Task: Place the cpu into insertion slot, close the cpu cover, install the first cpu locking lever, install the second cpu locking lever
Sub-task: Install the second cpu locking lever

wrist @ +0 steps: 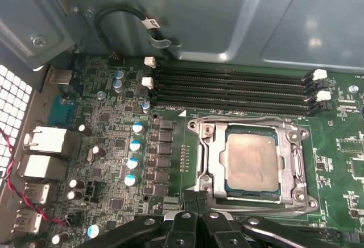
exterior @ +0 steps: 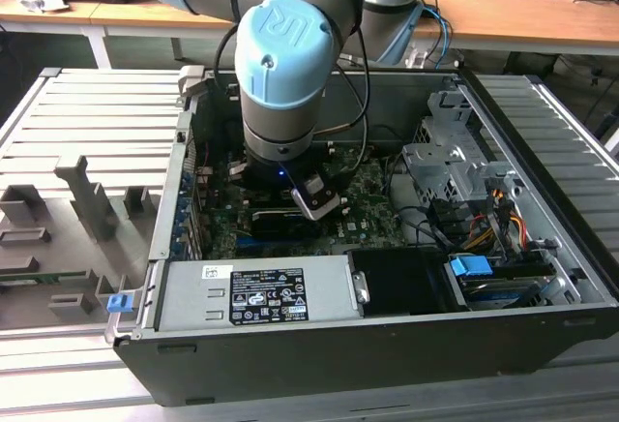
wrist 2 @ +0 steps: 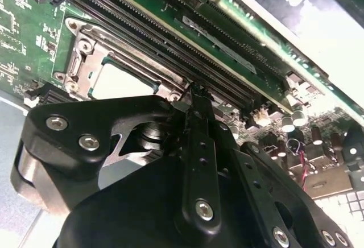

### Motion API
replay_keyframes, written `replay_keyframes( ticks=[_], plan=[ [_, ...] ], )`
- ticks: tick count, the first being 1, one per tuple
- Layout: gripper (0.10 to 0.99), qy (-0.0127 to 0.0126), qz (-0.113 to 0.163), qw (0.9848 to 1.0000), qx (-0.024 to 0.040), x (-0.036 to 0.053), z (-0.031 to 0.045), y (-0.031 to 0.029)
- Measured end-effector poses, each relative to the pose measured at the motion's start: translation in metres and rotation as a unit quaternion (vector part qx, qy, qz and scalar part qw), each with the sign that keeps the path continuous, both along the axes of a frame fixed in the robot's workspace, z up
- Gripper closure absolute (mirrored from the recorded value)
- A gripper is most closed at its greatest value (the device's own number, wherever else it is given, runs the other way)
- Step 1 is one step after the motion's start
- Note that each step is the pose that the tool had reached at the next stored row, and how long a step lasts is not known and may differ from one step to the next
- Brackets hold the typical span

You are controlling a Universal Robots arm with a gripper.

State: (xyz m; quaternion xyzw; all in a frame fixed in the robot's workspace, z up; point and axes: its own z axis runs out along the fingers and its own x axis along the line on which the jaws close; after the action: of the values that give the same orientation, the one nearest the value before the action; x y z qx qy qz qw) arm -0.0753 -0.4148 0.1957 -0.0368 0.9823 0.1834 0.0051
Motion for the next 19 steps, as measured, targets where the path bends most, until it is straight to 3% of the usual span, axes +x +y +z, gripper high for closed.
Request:
replay_keyframes(
  ticks=[4,6,7,12,13,16,19],
  plan=[
    [0.980,-0.0002,0.000,0.9999,0.0127,-0.0001,-0.0044,0.0002],
    [0.980,0.0002,0.000,0.9999,0.0147,-0.0011,-0.0078,0.0000],
    [0.980,-0.0002,0.000,0.9999,0.0171,-0.0012,-0.0070,0.0002],
    [0.980,0.0000,0.000,0.9999,0.0169,-0.0018,-0.0022,0.0001],
    [0.980,0.0000,0.000,0.9997,0.0237,-0.0020,-0.0025,0.0002],
    [0.980,0.0000,0.000,0.9997,0.0248,-0.0020,-0.0057,0.0002],
    [0.980,0.0000,0.000,0.9997,0.0249,-0.0024,0.0047,0.0002]
  ],
)
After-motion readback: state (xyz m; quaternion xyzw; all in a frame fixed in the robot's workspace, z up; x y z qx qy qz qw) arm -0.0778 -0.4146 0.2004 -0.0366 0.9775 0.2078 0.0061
